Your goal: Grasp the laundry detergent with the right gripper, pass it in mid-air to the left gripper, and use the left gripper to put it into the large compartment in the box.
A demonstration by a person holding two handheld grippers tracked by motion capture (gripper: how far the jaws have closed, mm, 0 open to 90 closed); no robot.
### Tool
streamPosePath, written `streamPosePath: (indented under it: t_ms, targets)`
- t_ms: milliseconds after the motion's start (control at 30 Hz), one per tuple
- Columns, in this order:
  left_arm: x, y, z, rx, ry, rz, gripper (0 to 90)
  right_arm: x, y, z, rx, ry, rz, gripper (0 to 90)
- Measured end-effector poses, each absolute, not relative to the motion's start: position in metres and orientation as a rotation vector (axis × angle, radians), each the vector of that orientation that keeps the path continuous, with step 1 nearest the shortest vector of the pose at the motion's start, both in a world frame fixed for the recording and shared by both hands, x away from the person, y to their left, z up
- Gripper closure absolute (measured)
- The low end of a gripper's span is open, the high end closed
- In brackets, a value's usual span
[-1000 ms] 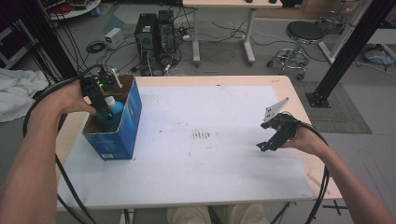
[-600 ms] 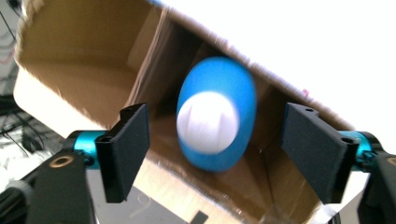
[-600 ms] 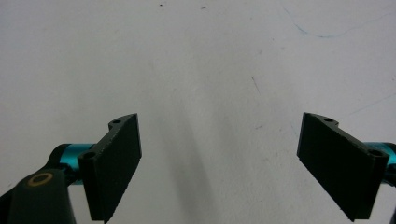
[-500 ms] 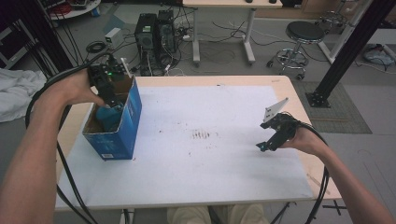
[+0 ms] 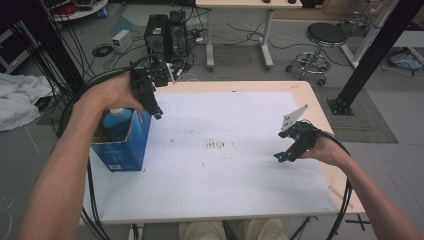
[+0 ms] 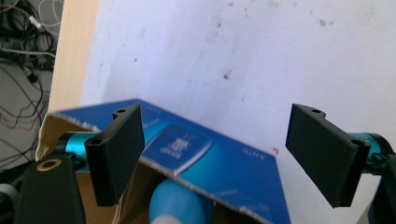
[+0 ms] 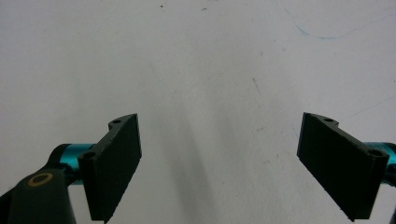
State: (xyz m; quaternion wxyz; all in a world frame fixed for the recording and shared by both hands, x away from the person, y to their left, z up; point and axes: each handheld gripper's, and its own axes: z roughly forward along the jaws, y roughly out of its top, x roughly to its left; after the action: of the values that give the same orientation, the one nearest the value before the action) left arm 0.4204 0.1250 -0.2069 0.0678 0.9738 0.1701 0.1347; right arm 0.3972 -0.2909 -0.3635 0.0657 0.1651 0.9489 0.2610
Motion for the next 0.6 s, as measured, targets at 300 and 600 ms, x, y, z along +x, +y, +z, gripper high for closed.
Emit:
streamPosePath:
  t_ms: [300, 600]
  targets:
    - [0.422, 0.090, -0.226, 2.940, 0.447, 0.404, 18.8, 0.398, -0.289, -0.363, 0.492, 2.863, 0.783, 13.0]
    - [0.420, 0.059, -0.255, 2.949, 0.371, 0.361, 16.1, 0.398, -0.286, -0.362, 0.491, 2.863, 0.769, 13.0]
